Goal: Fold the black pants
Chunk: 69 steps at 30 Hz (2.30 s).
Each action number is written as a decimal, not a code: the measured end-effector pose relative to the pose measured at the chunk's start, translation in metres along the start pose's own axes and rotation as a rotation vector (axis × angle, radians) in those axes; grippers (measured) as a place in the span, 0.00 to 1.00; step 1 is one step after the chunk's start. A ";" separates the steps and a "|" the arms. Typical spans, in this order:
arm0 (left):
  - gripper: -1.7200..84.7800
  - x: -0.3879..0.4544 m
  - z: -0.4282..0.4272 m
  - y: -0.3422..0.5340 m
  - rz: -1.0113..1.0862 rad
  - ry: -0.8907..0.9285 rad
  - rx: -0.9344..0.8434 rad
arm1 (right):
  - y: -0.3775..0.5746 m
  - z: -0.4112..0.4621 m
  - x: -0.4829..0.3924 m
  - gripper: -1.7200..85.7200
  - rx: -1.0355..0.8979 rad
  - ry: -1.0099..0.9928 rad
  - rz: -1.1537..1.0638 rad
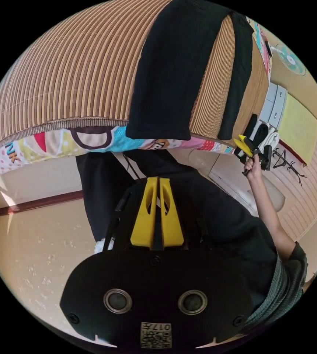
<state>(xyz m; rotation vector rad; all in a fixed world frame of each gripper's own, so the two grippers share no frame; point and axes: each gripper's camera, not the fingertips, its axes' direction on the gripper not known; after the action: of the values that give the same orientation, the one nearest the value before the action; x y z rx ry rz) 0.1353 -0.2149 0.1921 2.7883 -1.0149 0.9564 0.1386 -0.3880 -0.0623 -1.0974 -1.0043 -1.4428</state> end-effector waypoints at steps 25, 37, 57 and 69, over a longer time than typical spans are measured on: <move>0.14 0.284 0.039 -0.066 0.422 -0.270 0.069 | 0.158 -0.036 -0.168 0.05 -0.131 -0.373 -0.798; 0.06 0.197 -0.021 -0.029 0.395 -0.091 0.167 | -0.030 -0.080 -0.184 0.13 -0.179 -0.299 -0.592; 0.06 0.069 -0.093 -0.022 0.256 0.309 0.238 | -0.304 0.043 -0.424 0.12 0.100 0.128 -0.290; 0.06 0.004 -0.126 0.010 0.099 0.364 0.375 | -0.198 0.150 -0.686 0.05 0.396 0.573 -0.811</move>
<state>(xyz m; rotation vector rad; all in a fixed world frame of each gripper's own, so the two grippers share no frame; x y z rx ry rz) 0.0635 -0.1976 0.2943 2.6878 -1.0106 1.7518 0.0051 -0.0589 -0.6998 0.0728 -1.2833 -1.9124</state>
